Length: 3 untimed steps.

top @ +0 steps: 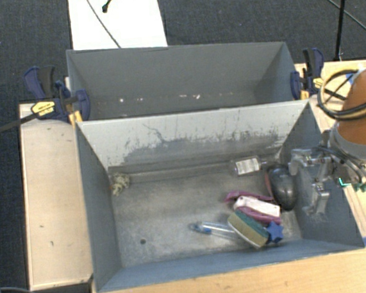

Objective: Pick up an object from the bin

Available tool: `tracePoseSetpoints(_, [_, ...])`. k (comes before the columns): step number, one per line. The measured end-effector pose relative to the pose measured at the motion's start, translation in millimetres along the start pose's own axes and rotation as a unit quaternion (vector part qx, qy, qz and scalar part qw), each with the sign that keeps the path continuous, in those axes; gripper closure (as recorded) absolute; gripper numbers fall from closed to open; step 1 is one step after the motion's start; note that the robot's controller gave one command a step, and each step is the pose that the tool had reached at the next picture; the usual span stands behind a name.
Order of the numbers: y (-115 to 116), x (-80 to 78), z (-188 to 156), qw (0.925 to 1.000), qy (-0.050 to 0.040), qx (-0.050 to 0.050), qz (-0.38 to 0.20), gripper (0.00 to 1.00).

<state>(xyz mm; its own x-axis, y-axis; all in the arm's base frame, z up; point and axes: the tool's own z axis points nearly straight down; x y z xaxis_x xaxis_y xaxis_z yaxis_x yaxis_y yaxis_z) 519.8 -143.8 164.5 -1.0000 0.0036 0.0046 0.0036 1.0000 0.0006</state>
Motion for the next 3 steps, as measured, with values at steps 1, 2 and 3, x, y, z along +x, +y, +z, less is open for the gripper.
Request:
tracePoseSetpoints(1, [-0.1, -58.1, 85.8, 0.9694, -0.0098, 0.003, -0.245, 0.0])
tracePoseSetpoints(2, [8.7, -17.0, 87.8, 0.8525, -0.0146, -0.001, -0.523, 0.0])
tracePoseSetpoints(3, [13.9, -20.2, 85.5, 0.8515, -0.008, 0.001, -0.524, 0.0])
